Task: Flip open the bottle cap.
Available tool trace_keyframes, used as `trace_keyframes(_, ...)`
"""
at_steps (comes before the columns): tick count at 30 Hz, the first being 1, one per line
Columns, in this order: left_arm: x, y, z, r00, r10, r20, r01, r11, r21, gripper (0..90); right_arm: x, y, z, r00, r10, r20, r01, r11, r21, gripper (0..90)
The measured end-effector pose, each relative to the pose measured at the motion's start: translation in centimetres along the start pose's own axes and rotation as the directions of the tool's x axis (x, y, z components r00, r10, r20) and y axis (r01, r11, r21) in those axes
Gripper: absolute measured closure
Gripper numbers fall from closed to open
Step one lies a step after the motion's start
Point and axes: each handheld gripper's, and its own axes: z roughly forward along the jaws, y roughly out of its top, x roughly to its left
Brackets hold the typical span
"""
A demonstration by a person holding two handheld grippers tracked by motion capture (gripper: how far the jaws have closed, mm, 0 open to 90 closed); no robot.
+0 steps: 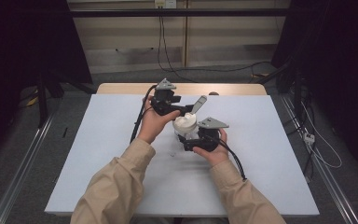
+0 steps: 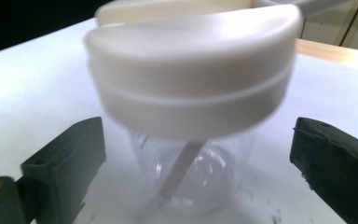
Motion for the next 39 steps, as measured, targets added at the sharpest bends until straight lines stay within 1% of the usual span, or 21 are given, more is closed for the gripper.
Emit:
trace_keyframes(1, 0.0, -0.4, -0.5, 1.0000, 0.004, 0.004, -0.004, 1.0000, -0.005, 26.1, 0.0, -0.1, -0.4, 0.9998, -0.012, -0.013, 0.012, 0.9999, 0.002, 3.9)
trace_keyframes(3, 0.0, -1.2, -1.5, 0.9999, 0.007, 0.007, -0.007, 0.9999, -0.010, 21.7, 0.1, -0.4, -1.3, 0.9995, -0.025, -0.021, 0.025, 0.9997, 0.005, 3.8)
trace_keyframes(5, 0.0, -2.0, -2.6, 0.9999, 0.013, 0.008, -0.013, 0.9997, -0.021, 18.3, 0.1, -0.8, -2.1, 0.9991, -0.022, -0.038, 0.022, 0.9997, 0.005, 4.3)
trace_keyframes(7, 0.0, -3.1, -3.6, 0.9998, 0.010, 0.014, -0.010, 0.9993, -0.037, 15.8, 0.2, -1.1, -3.0, 0.9983, -0.024, -0.053, 0.024, 0.9997, 0.003, 4.6)
trace_keyframes(9, 0.0, -4.1, -4.6, 0.9999, 0.012, 0.007, -0.012, 0.9994, -0.033, 13.6, 0.3, -1.3, -3.8, 0.9973, -0.019, -0.070, 0.019, 0.9998, -0.001, 4.7)
trace_keyframes(10, 0.1, -4.7, -5.0, 0.9999, 0.005, 0.010, -0.004, 0.9994, -0.035, 11.6, 0.3, -1.4, -4.1, 0.9969, -0.011, -0.078, 0.011, 0.9999, -0.003, 4.8)
trace_keyframes(12, 0.2, -5.9, -5.9, 0.9999, 0.001, 0.017, -0.001, 0.9995, -0.032, 11.4, 0.3, -1.8, -4.8, 0.9963, -0.008, -0.086, 0.008, 1.0000, -0.002, 4.8)
trace_keyframes(16, 0.6, -8.1, -7.2, 1.0000, -0.001, 0.003, 0.001, 0.9997, -0.026, 8.1, -0.1, -2.4, -6.0, 0.9960, -0.008, -0.089, 0.008, 1.0000, -0.002, 4.7)
trace_keyframes(18, 0.7, -9.0, -7.9, 1.0000, -0.006, -0.002, 0.006, 0.9997, -0.025, 7.9, -0.3, -2.7, -6.5, 0.9962, -0.011, -0.086, 0.011, 0.9999, -0.005, 4.8)
trace_keyframes(19, 0.8, -9.5, -8.2, 0.9999, -0.010, -0.005, 0.010, 0.9996, -0.027, 7.8, -0.4, -2.9, -6.8, 0.9964, -0.005, -0.085, 0.005, 1.0000, -0.002, 4.8)
trace_keyframes(20, 0.9, -9.9, -8.5, 0.9999, -0.012, -0.001, 0.011, 0.9997, -0.023, 7.8, -0.6, -3.0, -7.1, 0.9964, -0.008, -0.084, 0.009, 1.0000, 0.000, 4.9)
trace_keyframes(22, 0.9, -10.7, -8.9, 0.9999, -0.006, -0.011, 0.005, 0.9999, -0.016, 7.7, -0.9, -3.3, -7.5, 0.9969, -0.006, -0.079, 0.006, 1.0000, -0.002, 5.1)
trace_keyframes(25, 1.1, -11.7, -9.6, 0.9999, -0.011, -0.013, 0.011, 0.9999, -0.011, 7.7, -1.3, -3.7, -8.2, 0.9973, -0.003, -0.074, 0.003, 1.0000, 0.007, 5.2)
trace_keyframes(29, 1.3, -12.7, -10.6, 0.9997, 0.002, -0.022, -0.001, 0.9999, 0.011, 7.7, -1.8, -4.2, -9.0, 0.9979, -0.001, -0.064, 0.002, 1.0000, 0.009, 5.6)
trace_keyframes(32, 1.5, -13.5, -11.3, 0.9994, -0.013, -0.032, 0.014, 0.9999, 0.004, 7.7, -2.1, -4.6, -9.6, 0.9982, -0.001, -0.060, 0.002, 0.9999, 0.012, 5.8)
trace_keyframes(35, 1.7, -14.2, -12.1, 0.9988, 0.003, -0.049, -0.003, 0.9999, 0.010, 7.7, -2.4, -4.9, -10.1, 0.9986, -0.008, -0.052, 0.009, 0.9998, 0.018, 6.0)
trace_keyframes(38, 1.8, -15.0, -12.8, 0.9986, 0.001, -0.052, 0.000, 0.9999, 0.013, 7.7, -2.6, -5.1, -10.7, 0.9988, -0.012, -0.047, 0.013, 0.9998, 0.014, 6.0)
trace_keyframes(39, 1.9, -15.2, -13.0, 0.9984, 0.007, -0.057, -0.006, 0.9998, 0.021, 7.7, -2.6, -5.2, -10.9, 0.9988, -0.013, -0.046, 0.013, 0.9998, 0.012, 6.0)
